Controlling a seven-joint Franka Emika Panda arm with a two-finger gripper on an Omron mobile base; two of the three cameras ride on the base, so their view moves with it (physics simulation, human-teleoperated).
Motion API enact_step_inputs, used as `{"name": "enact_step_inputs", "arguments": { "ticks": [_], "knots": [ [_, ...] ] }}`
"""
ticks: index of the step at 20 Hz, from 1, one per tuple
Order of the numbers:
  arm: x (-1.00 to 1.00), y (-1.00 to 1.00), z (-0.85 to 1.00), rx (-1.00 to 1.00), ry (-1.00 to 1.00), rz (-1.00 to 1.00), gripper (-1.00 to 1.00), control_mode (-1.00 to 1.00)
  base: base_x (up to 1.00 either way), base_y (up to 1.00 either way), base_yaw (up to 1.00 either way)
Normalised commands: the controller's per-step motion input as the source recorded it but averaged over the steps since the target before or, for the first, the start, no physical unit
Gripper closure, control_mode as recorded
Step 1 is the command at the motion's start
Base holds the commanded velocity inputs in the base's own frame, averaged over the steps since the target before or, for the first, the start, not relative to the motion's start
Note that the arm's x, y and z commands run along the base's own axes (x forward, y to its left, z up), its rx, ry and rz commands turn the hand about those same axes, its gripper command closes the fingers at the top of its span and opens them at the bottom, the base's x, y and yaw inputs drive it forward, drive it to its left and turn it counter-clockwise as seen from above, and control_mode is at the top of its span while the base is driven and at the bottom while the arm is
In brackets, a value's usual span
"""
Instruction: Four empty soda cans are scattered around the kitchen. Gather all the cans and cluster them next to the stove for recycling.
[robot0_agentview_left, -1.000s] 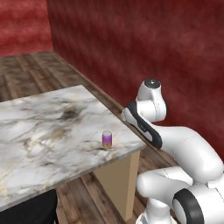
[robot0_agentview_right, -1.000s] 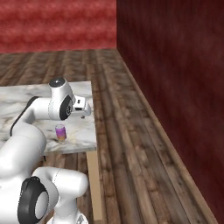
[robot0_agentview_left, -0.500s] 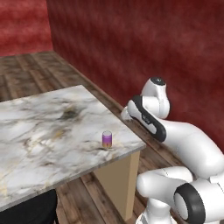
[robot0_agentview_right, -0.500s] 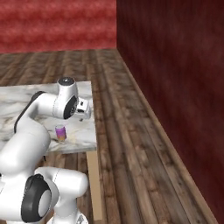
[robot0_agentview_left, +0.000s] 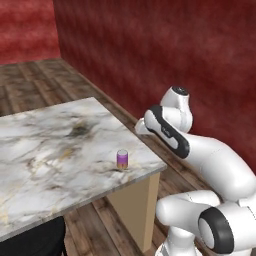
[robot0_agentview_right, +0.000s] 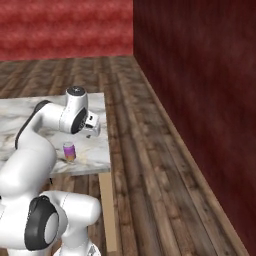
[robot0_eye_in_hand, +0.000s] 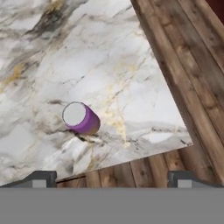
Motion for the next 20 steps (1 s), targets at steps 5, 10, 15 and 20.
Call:
{"name": "enact_step_inputs", "arguments": {
  "ticks": [5,10,15,20],
  "knots": [
    [0.00,0.16,0.07,0.00,0.13,-0.04,-1.00,-1.00,0.00,0.00,0.00],
    [-0.02,0.19,0.00,0.00,0.12,-0.07,-1.00,-1.00,0.00,0.00,0.00],
    [-0.05,0.18,0.00,0.00,0.06,-0.04,-1.00,-1.00,0.00,0.00,0.00],
    [-0.04,0.23,-0.11,-0.02,0.00,-0.09,-1.00,-1.00,0.00,0.00,0.00]
  ]
}}
